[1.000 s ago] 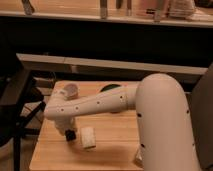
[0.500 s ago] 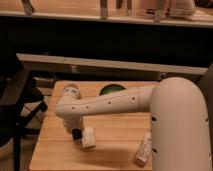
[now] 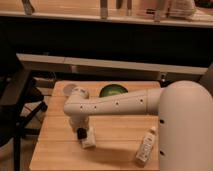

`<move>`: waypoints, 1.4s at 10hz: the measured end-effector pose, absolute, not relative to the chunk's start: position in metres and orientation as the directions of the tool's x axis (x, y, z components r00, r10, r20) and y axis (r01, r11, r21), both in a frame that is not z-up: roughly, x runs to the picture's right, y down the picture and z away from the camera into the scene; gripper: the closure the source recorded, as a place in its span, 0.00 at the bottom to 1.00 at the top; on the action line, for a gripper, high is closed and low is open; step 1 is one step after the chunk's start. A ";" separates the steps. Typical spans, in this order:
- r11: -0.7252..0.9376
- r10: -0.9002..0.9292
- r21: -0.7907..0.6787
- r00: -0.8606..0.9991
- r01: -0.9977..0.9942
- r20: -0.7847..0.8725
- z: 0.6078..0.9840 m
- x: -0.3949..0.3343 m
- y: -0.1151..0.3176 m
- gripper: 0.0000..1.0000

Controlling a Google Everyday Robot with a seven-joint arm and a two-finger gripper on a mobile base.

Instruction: Place the eraser on the white sponge

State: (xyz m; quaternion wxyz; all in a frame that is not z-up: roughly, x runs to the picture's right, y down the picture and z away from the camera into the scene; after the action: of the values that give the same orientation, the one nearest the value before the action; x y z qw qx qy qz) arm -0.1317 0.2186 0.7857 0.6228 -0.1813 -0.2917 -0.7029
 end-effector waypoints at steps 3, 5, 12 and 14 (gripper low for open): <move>-0.050 -0.770 0.187 -0.157 0.981 0.618 0.789 -0.129 0.218 1.00; -0.045 -0.771 0.186 -0.153 0.982 0.618 0.790 -0.126 0.218 1.00; -0.033 -0.772 0.192 -0.147 0.981 0.618 0.795 -0.119 0.218 0.87; -0.033 -0.772 0.193 -0.147 0.981 0.618 0.796 -0.118 0.217 0.79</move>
State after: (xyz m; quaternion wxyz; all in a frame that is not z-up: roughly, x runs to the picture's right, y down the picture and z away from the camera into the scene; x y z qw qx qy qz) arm -0.1179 0.2173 0.7962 0.6289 -0.1754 -0.2969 -0.6968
